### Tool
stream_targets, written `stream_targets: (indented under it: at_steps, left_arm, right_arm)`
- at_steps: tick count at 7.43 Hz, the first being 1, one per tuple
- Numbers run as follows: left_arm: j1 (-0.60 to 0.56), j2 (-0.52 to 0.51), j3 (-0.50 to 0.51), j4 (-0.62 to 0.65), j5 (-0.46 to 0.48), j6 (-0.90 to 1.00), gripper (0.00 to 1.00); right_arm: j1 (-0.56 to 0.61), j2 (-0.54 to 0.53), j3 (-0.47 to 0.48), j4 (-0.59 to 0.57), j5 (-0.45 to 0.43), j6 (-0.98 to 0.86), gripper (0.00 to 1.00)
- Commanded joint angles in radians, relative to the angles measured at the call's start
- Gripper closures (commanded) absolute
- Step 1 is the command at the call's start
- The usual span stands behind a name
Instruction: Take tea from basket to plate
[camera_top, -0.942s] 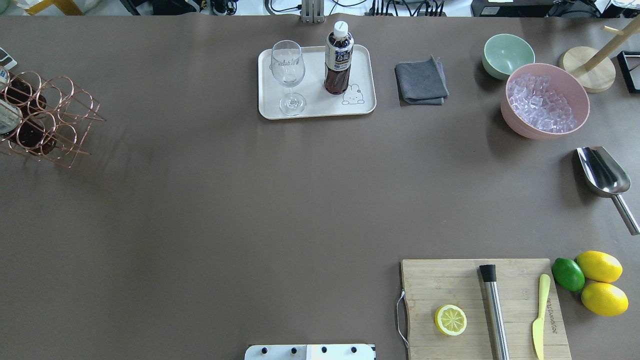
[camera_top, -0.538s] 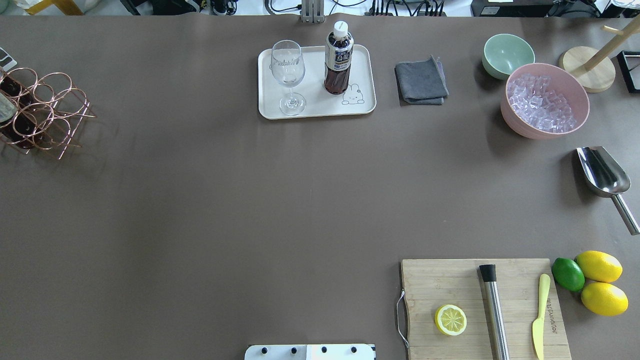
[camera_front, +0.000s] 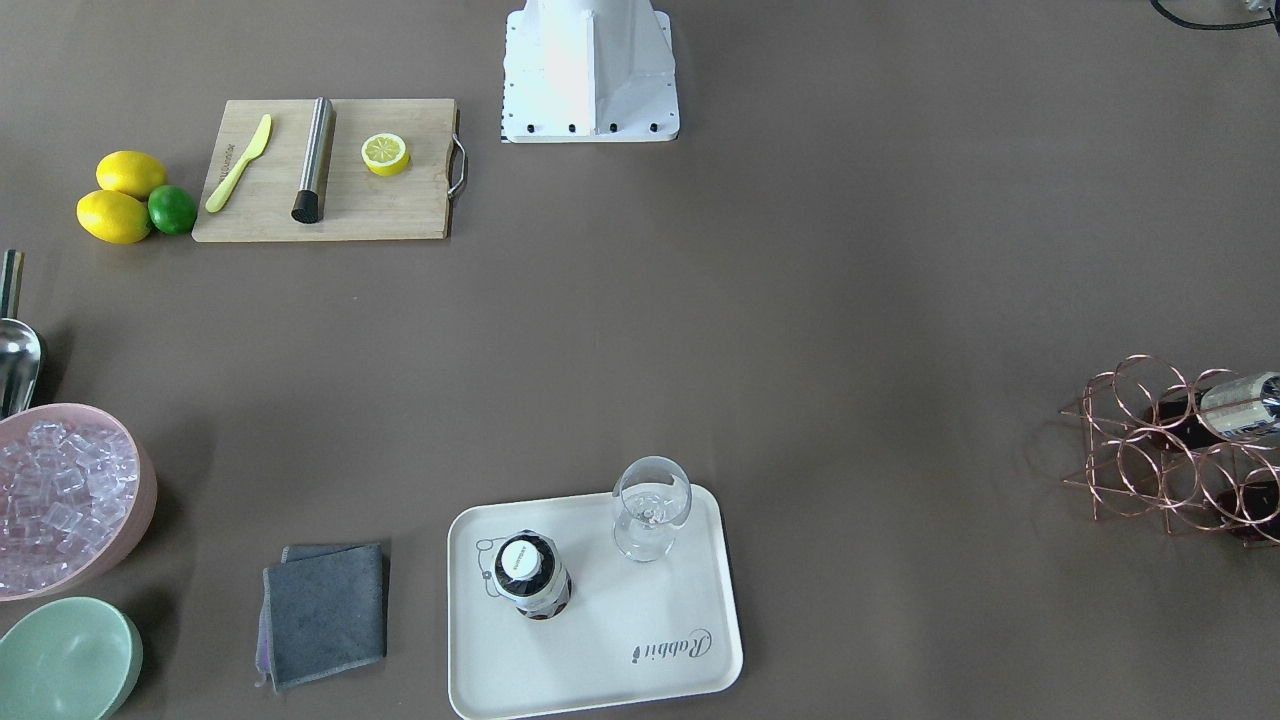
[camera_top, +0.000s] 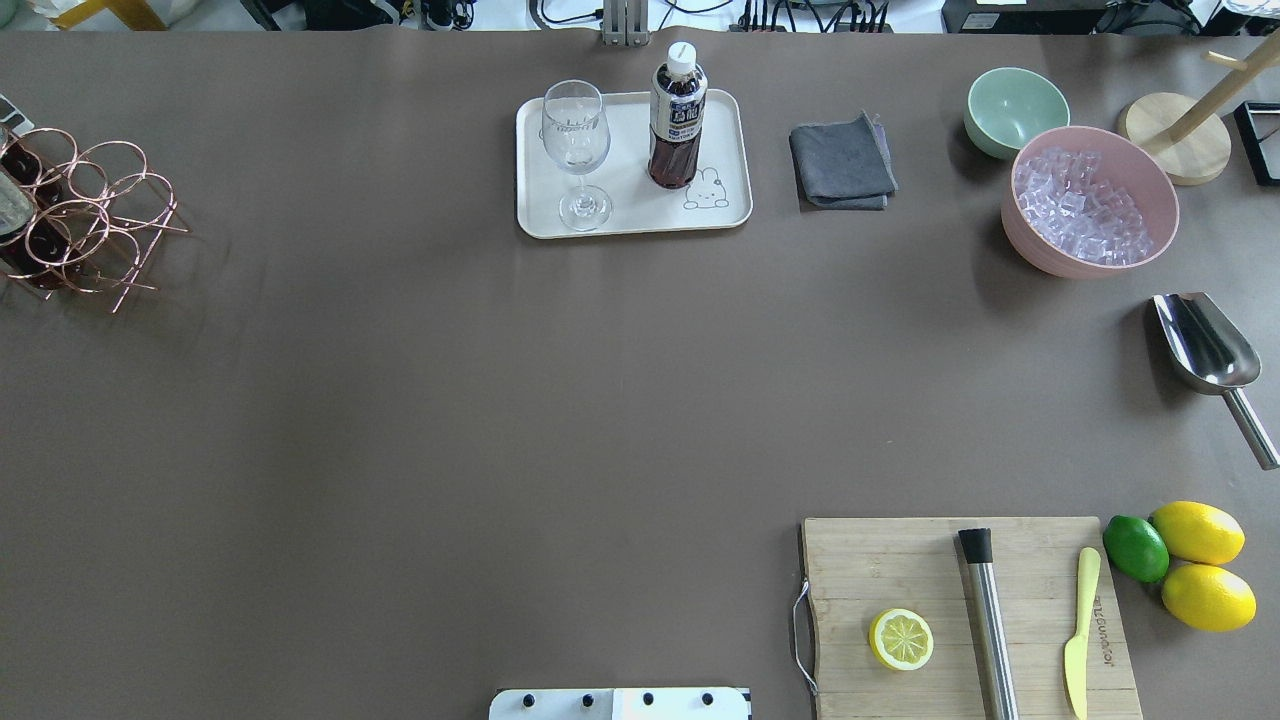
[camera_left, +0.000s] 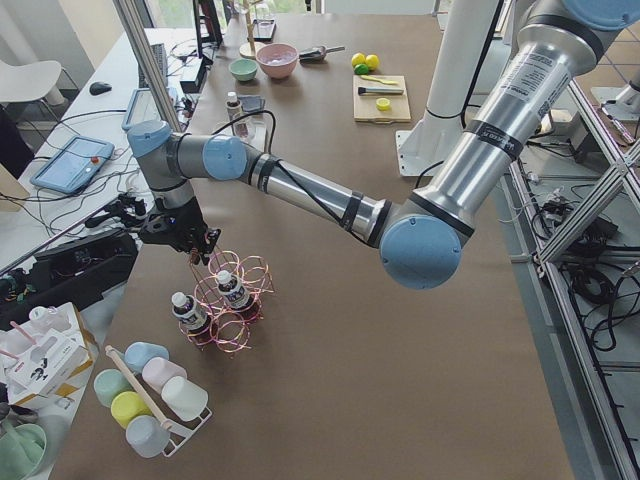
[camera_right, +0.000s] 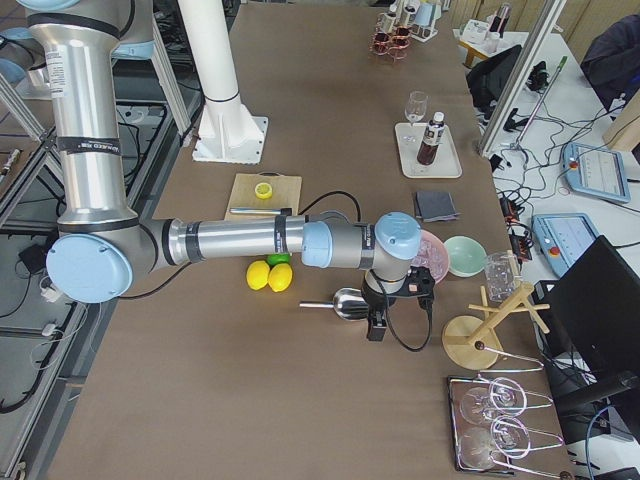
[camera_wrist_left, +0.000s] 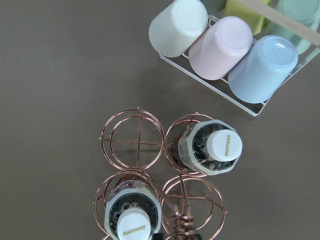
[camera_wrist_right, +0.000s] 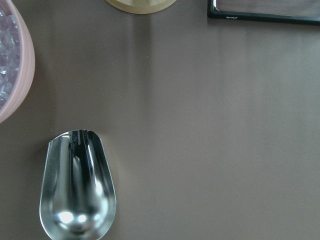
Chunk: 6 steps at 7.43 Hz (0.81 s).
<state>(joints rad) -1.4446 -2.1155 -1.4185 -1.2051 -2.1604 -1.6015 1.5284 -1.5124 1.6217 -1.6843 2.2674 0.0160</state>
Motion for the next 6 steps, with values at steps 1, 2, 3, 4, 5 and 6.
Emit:
stream_targets:
  at_steps: [1,2,3,4,5,6]
  left_arm:
    - [-0.004,-0.012,-0.013,0.005,-0.001,-0.005,1.00]
    - [-0.005,-0.018,-0.028,0.016,-0.002,-0.005,1.00]
    - [-0.004,-0.015,-0.043,0.031,0.001,-0.005,1.00]
    - [-0.004,-0.018,-0.046,0.038,0.001,-0.005,1.00]
    - [0.001,-0.006,-0.045,0.035,0.005,-0.005,1.00]
    - [0.012,-0.008,-0.045,0.035,0.005,-0.006,1.00]
  right_arm:
    - [-0.005,0.001,0.001,0.000,0.000,0.001,0.00]
    - [-0.007,0.001,0.001,0.000,0.000,0.001,0.00]
    - [-0.007,0.001,0.001,0.000,0.000,0.001,0.00]
    - [-0.008,0.001,0.003,0.000,0.000,0.001,0.00]
    - [-0.010,0.001,0.003,0.000,0.000,0.002,0.00]
    - [-0.011,0.001,0.003,0.000,0.001,0.002,0.00]
